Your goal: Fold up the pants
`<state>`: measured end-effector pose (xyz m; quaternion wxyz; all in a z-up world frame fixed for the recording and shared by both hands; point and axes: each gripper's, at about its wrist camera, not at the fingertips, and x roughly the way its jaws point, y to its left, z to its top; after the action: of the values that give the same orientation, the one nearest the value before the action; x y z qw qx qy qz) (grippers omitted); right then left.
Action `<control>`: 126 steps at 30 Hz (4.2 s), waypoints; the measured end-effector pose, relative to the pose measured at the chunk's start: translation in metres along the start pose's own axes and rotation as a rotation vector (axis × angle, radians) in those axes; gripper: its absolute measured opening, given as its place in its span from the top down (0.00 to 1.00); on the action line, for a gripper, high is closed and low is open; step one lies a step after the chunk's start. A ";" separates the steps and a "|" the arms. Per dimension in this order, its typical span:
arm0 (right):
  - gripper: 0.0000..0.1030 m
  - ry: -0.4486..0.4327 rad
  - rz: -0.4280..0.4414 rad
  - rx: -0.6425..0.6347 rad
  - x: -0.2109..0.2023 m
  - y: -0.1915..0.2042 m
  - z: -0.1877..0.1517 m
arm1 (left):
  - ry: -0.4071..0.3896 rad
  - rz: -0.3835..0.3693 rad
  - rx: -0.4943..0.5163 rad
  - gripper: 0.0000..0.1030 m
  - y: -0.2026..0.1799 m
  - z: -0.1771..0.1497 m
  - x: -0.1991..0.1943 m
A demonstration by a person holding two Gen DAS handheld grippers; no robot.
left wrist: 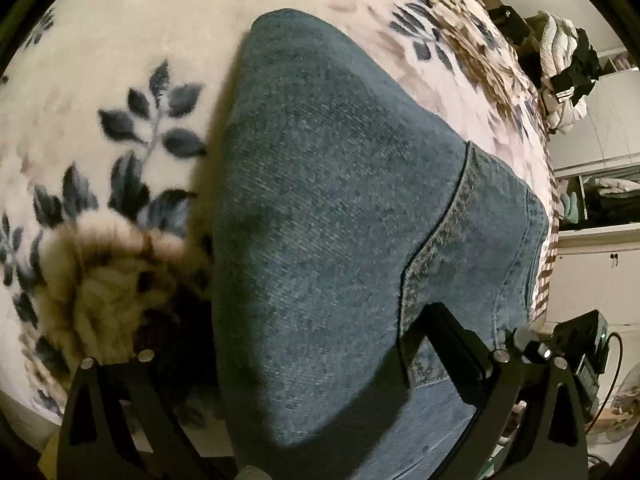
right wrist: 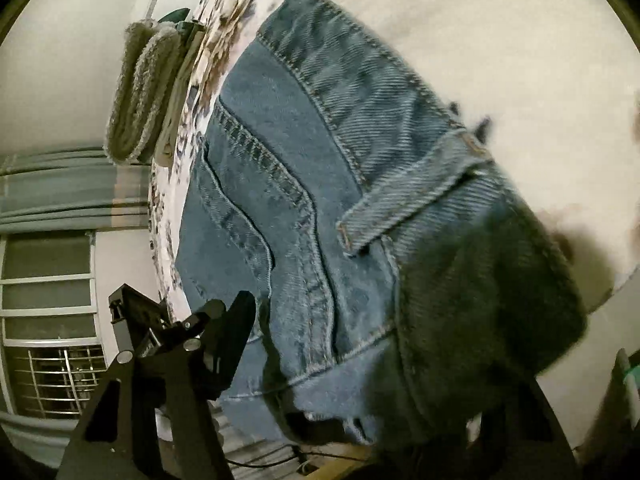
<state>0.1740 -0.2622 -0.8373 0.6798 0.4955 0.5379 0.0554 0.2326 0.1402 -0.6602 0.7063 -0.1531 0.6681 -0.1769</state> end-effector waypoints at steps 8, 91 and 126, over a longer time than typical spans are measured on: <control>0.31 0.000 0.144 0.056 0.021 -0.006 0.001 | -0.032 -0.035 -0.039 0.00 0.005 0.002 -0.003; 0.24 -0.229 -0.444 -0.345 0.089 0.419 0.328 | -0.372 0.233 0.105 0.59 -0.009 0.389 -0.203; 0.00 -0.630 -0.566 -0.810 -0.289 0.588 -0.042 | -0.710 0.415 0.204 0.03 -0.226 0.088 -0.458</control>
<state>0.2902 -0.1166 -0.2077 0.9305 0.0261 0.3571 -0.0771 0.2897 0.1455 -0.1457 0.9248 0.0040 0.3791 -0.0326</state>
